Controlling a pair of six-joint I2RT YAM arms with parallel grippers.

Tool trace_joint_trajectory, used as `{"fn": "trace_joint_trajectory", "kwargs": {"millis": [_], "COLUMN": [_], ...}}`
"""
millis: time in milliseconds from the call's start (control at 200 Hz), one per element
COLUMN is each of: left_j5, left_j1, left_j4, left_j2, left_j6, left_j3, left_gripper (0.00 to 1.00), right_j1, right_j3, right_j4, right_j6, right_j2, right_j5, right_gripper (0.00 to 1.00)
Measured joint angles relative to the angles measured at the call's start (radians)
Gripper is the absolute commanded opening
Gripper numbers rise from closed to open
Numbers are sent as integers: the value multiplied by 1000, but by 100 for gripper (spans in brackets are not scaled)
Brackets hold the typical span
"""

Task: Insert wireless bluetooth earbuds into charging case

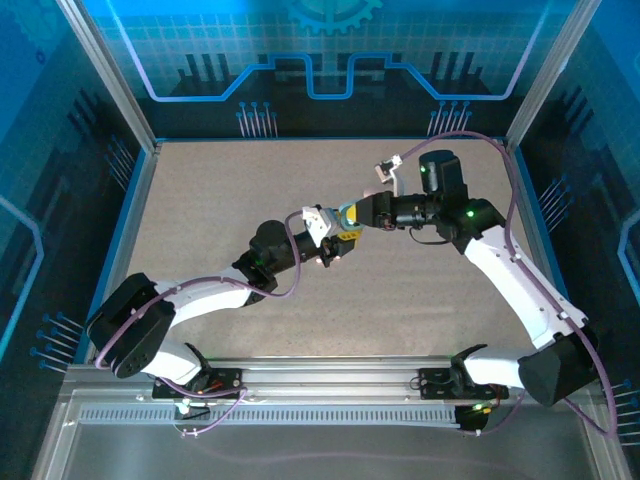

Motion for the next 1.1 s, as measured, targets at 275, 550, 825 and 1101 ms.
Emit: {"fn": "trace_joint_trajectory", "kwargs": {"millis": [275,550,825,1101], "left_j5": [-1,-3,-8,-22], "left_j1": [-3,-3,-3,-3], "left_j4": [6,5,-6,-19], "left_j2": [0,1,1,1], "left_j6": [0,4,16,19], "left_j3": [0,0,0,0], "left_gripper": [30,30,30,30], "right_j1": [23,32,60,81], "right_j3": [18,34,64,89], "right_j4": [-49,-68,-110,-140], "right_j6": [-29,-37,-67,-89], "right_j2": [27,35,52,69], "right_j5": [79,100,163,213], "right_gripper": [23,24,26,29]}}
